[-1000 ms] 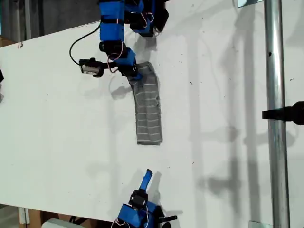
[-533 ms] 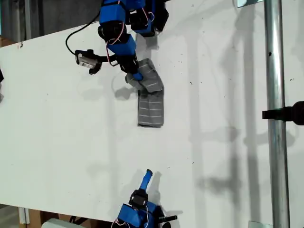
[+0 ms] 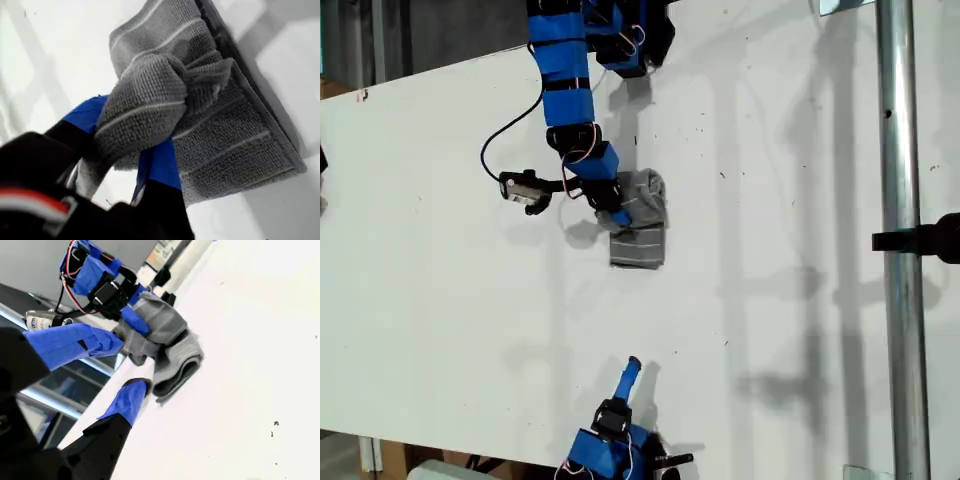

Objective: Grasp corners of a towel and fold twice.

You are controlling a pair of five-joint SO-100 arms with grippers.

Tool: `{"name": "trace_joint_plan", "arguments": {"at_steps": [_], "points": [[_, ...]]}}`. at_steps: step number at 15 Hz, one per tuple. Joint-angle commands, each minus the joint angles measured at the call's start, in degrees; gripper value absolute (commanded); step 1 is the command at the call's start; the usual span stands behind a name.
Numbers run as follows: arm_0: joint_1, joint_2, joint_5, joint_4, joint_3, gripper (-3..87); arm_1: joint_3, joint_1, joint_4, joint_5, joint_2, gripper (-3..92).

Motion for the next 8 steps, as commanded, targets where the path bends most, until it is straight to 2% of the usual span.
{"name": "trace_joint_plan", "arguments": {"at_steps": [1,3,6,7,8], "points": [[0.62,0.44,-0.09,-1.67,-0.18,15.6,-3.69,0.62,-6.50,-2.72,1.67,33.2],[0.62,0.44,-0.09,-2.02,0.26,16.0,-3.34,1.49,-11.87,-2.90,2.02,31.6],[0.88,0.44,-0.09,-2.02,0.44,15.9,-2.20,4.22,-11.87,-2.90,3.96,28.5],[0.88,0.44,-0.18,-1.76,0.79,15.9,0.53,5.45,-9.84,-2.90,8.09,21.6],[0.79,0.44,-0.35,-1.76,1.41,15.9,3.96,6.59,-5.45,-2.90,14.15,10.8]]}}
